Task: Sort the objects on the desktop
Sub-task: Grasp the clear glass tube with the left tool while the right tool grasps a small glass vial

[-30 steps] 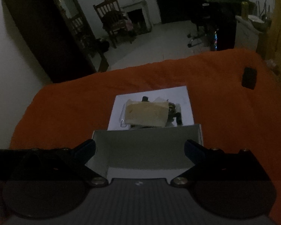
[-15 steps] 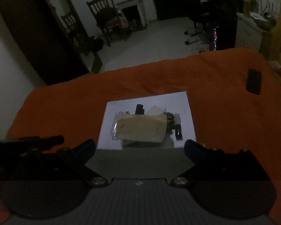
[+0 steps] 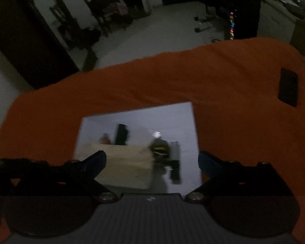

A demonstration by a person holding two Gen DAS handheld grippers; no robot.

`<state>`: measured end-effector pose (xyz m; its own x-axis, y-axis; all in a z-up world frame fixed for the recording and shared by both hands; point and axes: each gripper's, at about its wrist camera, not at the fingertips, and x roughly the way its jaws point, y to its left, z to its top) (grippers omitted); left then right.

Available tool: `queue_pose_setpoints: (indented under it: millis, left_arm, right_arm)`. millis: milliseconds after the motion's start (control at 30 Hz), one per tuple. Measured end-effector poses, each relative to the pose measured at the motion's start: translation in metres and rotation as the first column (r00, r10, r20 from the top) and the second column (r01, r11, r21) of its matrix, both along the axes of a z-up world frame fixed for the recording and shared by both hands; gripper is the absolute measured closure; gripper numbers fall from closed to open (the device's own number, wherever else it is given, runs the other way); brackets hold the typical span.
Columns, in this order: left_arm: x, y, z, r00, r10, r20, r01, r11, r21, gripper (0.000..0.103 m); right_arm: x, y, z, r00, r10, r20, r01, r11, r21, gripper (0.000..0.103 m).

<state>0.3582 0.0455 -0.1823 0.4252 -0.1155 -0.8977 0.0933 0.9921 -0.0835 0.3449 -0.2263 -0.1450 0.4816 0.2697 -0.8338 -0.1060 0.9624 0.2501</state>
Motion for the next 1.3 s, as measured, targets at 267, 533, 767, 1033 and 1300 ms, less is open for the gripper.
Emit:
queue_pose_setpoints:
  millis: [267, 533, 767, 1033, 1300]
  left_arm:
    - [0.032, -0.015, -0.036, 0.999, -0.038, -0.034, 0.039, 0.999, 0.026, 0.005]
    - [0.055, -0.023, -0.066, 0.996, -0.058, -0.067, 0.059, 0.998, 0.006, 0.018]
    - [0.076, -0.03, -0.092, 0.992, -0.077, -0.096, 0.076, 0.997, -0.012, 0.031]
    - [0.084, -0.044, -0.103, 0.984, -0.132, -0.123, 0.14, 0.988, 0.058, 0.049]
    - [0.081, -0.049, -0.107, 0.971, -0.207, -0.119, 0.216, 0.974, 0.073, 0.078]
  right_arm:
    - [0.024, -0.012, -0.061, 0.991, 0.0, -0.136, -0.009, 0.998, -0.062, 0.035]
    - [0.049, 0.007, -0.1, 0.974, 0.042, -0.221, -0.062, 0.994, -0.088, 0.059]
    - [0.062, 0.018, -0.128, 0.961, 0.058, -0.27, -0.092, 0.989, -0.115, 0.067]
    - [0.073, 0.025, -0.136, 0.959, 0.071, -0.275, -0.113, 0.984, -0.137, 0.067]
    - [0.073, 0.023, -0.137, 0.947, 0.104, -0.303, -0.156, 0.976, -0.154, 0.081]
